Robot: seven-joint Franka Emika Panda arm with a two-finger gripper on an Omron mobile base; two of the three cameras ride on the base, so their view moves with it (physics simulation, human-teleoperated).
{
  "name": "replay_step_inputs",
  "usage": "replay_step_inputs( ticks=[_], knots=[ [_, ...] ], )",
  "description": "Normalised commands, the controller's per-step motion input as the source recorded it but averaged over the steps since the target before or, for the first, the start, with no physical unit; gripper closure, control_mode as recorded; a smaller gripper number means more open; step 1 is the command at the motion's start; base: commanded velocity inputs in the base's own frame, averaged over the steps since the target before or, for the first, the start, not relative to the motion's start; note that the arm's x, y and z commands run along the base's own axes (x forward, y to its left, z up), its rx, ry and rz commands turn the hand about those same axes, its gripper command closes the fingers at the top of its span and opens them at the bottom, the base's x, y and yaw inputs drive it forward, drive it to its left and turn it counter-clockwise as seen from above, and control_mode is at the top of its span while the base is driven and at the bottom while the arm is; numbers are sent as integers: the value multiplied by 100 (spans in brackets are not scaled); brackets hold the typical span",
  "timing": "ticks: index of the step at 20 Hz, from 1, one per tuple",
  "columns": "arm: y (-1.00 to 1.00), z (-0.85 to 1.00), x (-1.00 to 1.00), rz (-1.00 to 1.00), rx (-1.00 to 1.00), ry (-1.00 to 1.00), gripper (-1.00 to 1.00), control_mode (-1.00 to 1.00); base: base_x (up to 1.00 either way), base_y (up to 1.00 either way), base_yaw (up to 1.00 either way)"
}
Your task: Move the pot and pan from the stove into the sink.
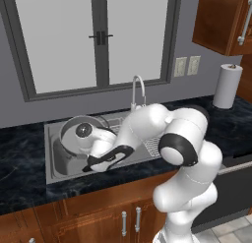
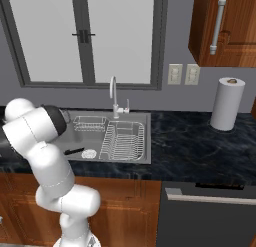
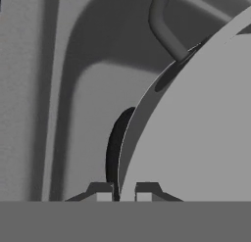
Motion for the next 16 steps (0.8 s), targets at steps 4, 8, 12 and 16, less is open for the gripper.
replay_step_inputs(
  ticks=[4, 8, 12, 16],
  knots=[
    [-2, 0, 0, 0, 2, 0, 100, -100, 0, 0, 0],
    [0, -5, 10, 0, 0, 0, 100, -100, 0, 0, 0],
    [0, -18, 11, 0, 0, 1, 100, -100, 0, 0, 0],
    [0, -21, 15, 0, 0, 1, 100, -100, 0, 0, 0]
  ],
)
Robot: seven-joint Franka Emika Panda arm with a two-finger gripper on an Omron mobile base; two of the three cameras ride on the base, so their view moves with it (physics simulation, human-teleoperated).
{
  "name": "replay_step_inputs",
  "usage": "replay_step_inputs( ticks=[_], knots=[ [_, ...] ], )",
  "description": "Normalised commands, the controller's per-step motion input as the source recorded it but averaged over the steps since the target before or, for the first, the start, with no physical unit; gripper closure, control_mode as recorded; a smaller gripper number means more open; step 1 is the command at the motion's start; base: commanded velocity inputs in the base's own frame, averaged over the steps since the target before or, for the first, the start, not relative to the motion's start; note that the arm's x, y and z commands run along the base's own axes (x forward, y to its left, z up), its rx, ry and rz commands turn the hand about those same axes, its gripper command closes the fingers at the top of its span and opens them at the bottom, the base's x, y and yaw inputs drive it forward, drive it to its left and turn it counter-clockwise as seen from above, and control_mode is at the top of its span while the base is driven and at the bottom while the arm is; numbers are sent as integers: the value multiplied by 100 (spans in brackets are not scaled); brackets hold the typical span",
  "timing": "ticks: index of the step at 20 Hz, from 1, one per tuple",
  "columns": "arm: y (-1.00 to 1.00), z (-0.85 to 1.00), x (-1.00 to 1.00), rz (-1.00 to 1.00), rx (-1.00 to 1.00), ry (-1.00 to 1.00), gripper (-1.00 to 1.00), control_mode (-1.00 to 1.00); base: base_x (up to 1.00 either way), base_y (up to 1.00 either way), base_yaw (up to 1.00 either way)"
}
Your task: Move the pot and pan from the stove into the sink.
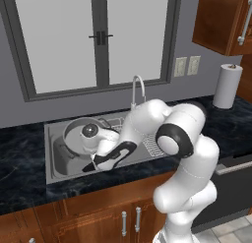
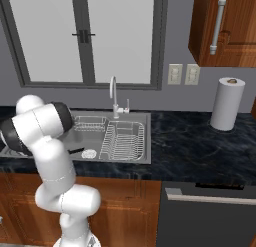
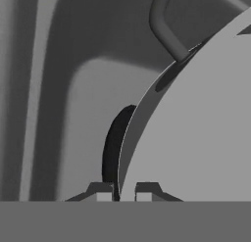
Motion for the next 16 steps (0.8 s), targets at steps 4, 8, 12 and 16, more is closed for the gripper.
replay_step_inputs(
  ticks=[4, 8, 12, 16],
  knots=[
    [1, -17, 26, -2, 0, 1, 100, -100, 0, 0, 0],
    [6, -20, 27, -3, 0, 0, 100, -100, 0, 0, 0],
    [10, -33, 17, -4, 0, 0, 100, -100, 0, 0, 0],
    [10, -43, 4, -3, 0, 0, 100, -100, 0, 0, 0]
  ],
)
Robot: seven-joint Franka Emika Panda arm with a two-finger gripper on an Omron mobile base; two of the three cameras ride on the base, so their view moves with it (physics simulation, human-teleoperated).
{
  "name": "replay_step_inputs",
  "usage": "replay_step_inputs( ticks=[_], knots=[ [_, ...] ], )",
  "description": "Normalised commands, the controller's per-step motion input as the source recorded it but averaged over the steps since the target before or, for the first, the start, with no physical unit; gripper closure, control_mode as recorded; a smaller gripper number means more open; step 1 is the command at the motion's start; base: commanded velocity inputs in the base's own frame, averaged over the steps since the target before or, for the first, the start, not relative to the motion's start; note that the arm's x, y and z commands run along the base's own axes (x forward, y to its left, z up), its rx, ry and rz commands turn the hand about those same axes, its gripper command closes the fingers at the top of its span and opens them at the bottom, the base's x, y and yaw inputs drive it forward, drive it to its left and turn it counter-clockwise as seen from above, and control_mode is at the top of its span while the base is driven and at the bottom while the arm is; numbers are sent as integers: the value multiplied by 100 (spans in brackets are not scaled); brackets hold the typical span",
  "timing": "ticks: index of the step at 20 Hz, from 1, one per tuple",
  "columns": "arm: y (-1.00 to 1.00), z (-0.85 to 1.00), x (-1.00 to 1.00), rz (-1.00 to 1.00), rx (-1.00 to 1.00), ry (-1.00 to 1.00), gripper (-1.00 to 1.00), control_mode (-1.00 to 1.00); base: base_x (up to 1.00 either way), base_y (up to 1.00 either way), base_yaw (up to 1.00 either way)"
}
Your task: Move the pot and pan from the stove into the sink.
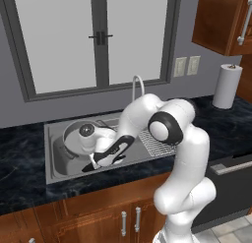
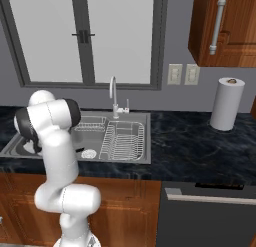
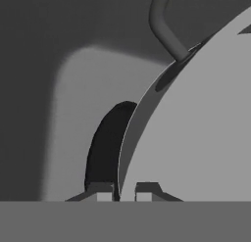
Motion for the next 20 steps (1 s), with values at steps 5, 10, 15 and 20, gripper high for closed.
replay_step_inputs(
  ticks=[5, 10, 15, 20],
  knots=[
    [11, -39, 7, -3, 0, 0, 100, -100, 0, 0, 0],
    [14, -31, 2, -1, 0, 0, 100, -100, 0, 0, 0],
    [24, -34, -8, 0, -6, 1, 100, -100, 0, 0, 0],
    [24, -50, -3, 0, -9, 6, 100, -100, 0, 0, 0]
  ],
)
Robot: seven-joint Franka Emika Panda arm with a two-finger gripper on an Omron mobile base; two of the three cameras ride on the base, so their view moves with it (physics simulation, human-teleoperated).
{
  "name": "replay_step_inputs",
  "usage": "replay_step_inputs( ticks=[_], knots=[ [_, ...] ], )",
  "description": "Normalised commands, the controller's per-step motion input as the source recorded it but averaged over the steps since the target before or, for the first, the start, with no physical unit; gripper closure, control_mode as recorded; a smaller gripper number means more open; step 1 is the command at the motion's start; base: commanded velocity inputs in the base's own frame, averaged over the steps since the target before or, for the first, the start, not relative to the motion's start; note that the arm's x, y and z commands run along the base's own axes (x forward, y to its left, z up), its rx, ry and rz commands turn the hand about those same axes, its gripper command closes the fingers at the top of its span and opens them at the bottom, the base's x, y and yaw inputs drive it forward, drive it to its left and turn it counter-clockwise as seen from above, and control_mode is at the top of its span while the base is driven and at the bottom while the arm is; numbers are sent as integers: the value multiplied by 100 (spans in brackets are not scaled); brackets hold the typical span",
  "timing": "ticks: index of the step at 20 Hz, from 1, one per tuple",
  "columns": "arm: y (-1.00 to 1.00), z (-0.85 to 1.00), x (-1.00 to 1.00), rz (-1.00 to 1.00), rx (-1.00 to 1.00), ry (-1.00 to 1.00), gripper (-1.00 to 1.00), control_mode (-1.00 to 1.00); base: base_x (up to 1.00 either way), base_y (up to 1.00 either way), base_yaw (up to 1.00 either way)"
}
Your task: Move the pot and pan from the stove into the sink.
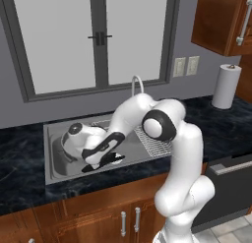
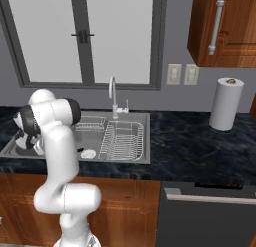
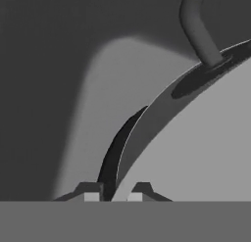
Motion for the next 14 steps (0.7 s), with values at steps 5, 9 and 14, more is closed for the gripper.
replay_step_inputs(
  ticks=[5, 9, 14],
  knots=[
    [24, -46, -2, 0, -9, 10, 100, -100, 0, 0, 0],
    [17, -31, 0, 0, -8, 17, 100, -100, 0, 0, 0],
    [1, -1, 0, 0, 0, 1, -100, -100, 0, 0, 0]
  ],
)
